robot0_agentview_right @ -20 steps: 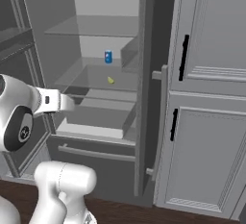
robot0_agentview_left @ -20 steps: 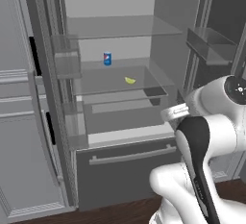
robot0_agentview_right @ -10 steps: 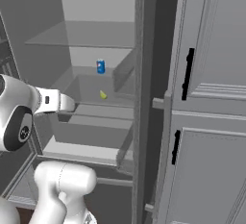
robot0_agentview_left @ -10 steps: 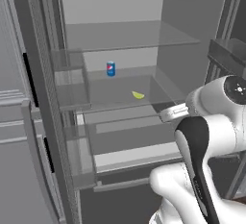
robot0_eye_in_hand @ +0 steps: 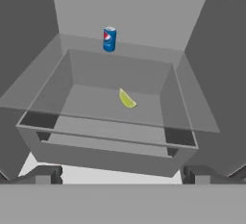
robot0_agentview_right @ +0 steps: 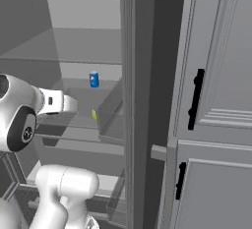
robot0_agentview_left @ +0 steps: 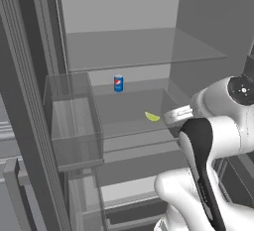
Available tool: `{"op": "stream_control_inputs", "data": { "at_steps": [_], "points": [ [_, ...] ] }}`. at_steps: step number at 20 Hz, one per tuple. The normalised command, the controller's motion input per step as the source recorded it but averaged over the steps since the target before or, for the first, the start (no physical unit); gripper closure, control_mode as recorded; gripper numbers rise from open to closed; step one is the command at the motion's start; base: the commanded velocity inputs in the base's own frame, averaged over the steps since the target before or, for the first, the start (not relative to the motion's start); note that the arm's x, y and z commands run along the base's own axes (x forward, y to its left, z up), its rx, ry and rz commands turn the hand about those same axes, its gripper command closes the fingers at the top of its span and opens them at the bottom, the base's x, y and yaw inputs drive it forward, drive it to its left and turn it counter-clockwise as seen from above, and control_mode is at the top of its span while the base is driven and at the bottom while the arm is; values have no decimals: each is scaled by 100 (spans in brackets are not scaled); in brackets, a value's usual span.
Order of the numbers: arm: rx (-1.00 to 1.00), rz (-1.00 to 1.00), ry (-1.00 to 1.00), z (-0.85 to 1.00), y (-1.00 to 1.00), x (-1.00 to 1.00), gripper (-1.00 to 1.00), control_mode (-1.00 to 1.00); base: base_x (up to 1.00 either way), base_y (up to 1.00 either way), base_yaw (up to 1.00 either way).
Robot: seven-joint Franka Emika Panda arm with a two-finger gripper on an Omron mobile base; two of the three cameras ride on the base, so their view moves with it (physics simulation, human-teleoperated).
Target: Grab a lemon wedge from the fridge and one ice cube from the ice bowl, and put them in the glass of lemonade.
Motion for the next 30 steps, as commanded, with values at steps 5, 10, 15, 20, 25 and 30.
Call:
{"op": "stream_control_inputs", "data": {
  "at_steps": [5, 10, 15, 20, 25, 30],
  "points": [
    [0, 0, 7, -26, -2, 86, -100, -100, 0, 0, 0],
    [0, 0, 9, -52, -3, 96, -100, -100, 0, 0, 0],
    [0, 0, 1, -75, -6, 79, -100, -100, 0, 0, 0],
    [0, 0, 0, -57, -2, 89, -100, -100, 0, 0, 0],
    [2, 0, 0, -41, -2, 75, -100, -100, 0, 0, 0],
    [3, 0, 4, -31, 0, 63, -100, -100, 0, 0, 0]
  ]
}}
